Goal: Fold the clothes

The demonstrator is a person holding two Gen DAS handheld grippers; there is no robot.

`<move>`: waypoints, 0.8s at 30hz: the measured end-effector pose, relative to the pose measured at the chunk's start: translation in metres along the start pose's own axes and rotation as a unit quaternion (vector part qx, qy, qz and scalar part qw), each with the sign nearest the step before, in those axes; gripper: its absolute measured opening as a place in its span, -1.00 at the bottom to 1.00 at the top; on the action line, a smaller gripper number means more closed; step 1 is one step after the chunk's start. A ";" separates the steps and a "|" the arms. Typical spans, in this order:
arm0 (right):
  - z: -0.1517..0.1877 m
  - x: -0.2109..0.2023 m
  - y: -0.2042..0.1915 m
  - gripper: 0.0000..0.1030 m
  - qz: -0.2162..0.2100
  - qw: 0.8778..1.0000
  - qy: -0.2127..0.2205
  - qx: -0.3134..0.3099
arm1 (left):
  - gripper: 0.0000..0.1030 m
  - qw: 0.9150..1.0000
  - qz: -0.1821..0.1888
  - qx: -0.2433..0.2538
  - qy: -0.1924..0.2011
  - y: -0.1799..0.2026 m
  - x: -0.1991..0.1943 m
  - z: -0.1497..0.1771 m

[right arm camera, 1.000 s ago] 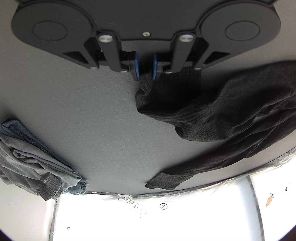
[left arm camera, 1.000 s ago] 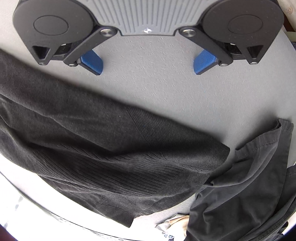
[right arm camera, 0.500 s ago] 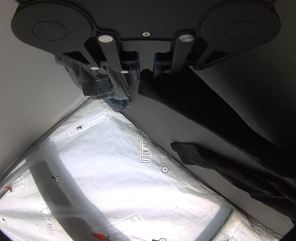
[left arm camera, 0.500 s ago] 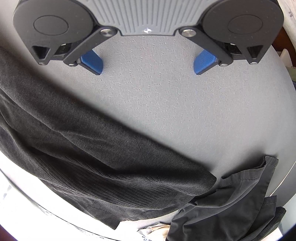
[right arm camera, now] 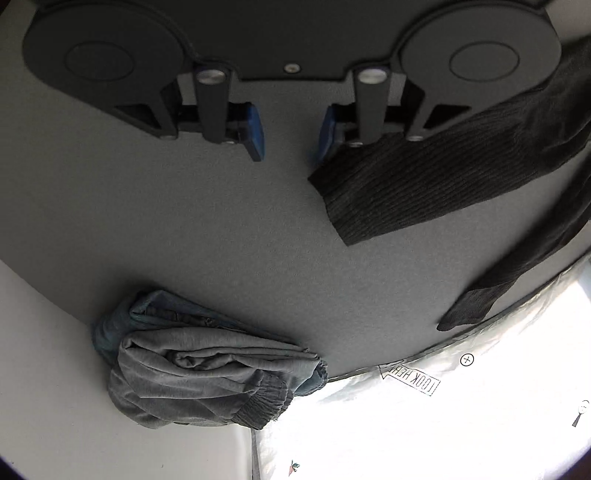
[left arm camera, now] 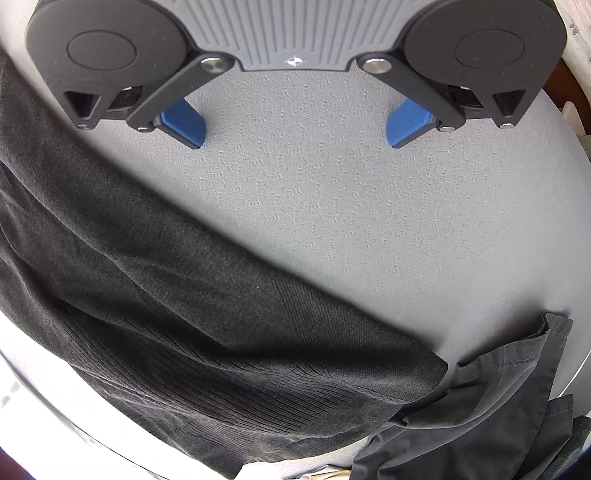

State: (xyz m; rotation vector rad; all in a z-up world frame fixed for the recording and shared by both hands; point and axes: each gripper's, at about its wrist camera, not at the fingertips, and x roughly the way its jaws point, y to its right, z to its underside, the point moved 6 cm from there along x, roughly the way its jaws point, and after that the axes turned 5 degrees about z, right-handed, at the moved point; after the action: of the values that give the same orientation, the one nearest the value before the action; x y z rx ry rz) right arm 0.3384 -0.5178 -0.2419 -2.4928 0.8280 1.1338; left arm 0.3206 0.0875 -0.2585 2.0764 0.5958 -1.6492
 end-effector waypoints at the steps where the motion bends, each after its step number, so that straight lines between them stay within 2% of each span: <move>1: 0.000 -0.001 -0.002 -0.32 -0.002 1.000 -0.003 0.003 | 1.00 1.000 0.001 0.001 -0.002 0.000 0.000 0.000; 4: 0.000 -0.003 -0.008 -0.28 -0.011 1.000 -0.012 0.010 | 1.00 1.000 0.001 0.002 -0.006 0.000 0.000 -0.002; 7: -0.006 -0.003 -0.021 -0.15 -0.032 0.999 -0.012 0.009 | 1.00 1.000 0.000 0.002 -0.011 0.000 0.001 -0.002; 13: -0.008 0.013 -0.037 -0.12 -0.048 0.998 -0.036 -0.009 | 1.00 1.000 0.003 0.002 -0.013 0.000 0.000 -0.002; 15: -0.009 0.015 -0.042 0.08 -0.051 0.998 -0.035 -0.020 | 1.00 1.000 0.002 0.002 -0.009 0.001 0.000 -0.001; 17: -0.010 0.015 -0.048 0.10 -0.049 0.998 -0.029 -0.039 | 1.00 1.000 0.002 0.002 -0.006 0.001 -0.001 0.000; 19: -0.009 0.016 -0.053 -0.05 -0.048 0.997 -0.021 -0.058 | 1.00 1.000 0.003 0.001 -0.004 0.001 -0.001 0.000; 20: -0.009 0.015 -0.054 -0.21 -0.046 0.997 -0.016 -0.066 | 1.00 1.000 0.003 0.001 -0.003 0.001 -0.002 0.000; 21: -0.009 0.014 -0.055 -0.51 -0.049 0.996 -0.012 -0.073 | 1.00 1.000 0.003 0.001 -0.003 0.001 -0.002 0.001; 22: -0.010 0.012 -0.055 -0.67 -0.051 0.996 -0.008 -0.077 | 1.00 1.000 0.003 0.001 -0.002 0.001 -0.002 0.001; 23: -0.011 0.009 -0.054 -0.96 -0.050 0.995 -0.002 -0.081 | 1.00 1.000 0.003 0.001 -0.002 0.001 -0.002 0.001; 24: -0.014 0.002 -0.053 -0.96 -0.043 0.995 0.014 -0.087 | 1.00 1.000 0.003 0.001 -0.001 0.000 -0.002 0.001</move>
State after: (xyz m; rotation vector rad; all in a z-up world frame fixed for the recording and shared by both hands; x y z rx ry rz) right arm 0.3801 -0.4829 -0.2334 -2.6620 0.6463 1.1904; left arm 0.3193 0.0866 -0.2568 2.0752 0.5859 -1.6499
